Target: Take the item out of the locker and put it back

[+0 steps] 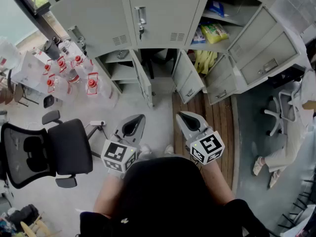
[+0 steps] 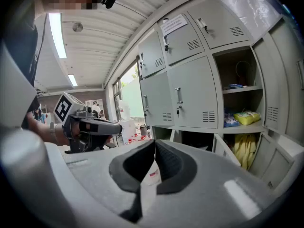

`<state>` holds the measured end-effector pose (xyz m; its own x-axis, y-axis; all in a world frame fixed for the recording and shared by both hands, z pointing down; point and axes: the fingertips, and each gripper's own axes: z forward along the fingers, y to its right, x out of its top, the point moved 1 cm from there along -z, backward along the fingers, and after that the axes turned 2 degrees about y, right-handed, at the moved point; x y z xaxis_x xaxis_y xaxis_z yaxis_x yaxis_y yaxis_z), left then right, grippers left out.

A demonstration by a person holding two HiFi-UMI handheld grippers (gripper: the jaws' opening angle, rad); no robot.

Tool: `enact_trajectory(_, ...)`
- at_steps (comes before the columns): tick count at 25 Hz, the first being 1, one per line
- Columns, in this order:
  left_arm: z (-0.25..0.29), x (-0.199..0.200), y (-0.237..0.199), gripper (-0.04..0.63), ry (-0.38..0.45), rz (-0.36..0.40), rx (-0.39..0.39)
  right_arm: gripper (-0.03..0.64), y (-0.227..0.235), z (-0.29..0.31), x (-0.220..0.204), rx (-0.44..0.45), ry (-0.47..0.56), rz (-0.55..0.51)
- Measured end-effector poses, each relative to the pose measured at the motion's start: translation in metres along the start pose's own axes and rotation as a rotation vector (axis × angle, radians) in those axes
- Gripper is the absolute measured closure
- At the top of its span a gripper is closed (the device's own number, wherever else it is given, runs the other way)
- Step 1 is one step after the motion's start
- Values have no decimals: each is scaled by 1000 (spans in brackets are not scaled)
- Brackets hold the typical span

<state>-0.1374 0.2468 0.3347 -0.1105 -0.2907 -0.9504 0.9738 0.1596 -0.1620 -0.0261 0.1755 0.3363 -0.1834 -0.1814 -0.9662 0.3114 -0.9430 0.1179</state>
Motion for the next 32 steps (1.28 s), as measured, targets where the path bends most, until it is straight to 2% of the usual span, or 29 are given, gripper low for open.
enact_trajectory(8, -13, -7, -26, 584, -20, 34, -32, 617, -20, 24, 1, -25, -11, 6)
enact_trajectory(18, -22, -22, -60, 584, -48, 64, -95, 617, -16, 30, -9, -166, -19, 54)
enact_trajectory(25, 12, -17, -53, 584, -68, 150, -150, 617, 19, 18, -7, -248, -6, 66)
enact_trajectory(32, 77, 0, -35, 584, -85, 205, -181, 617, 68, 7, 2, -294, 19, 80)
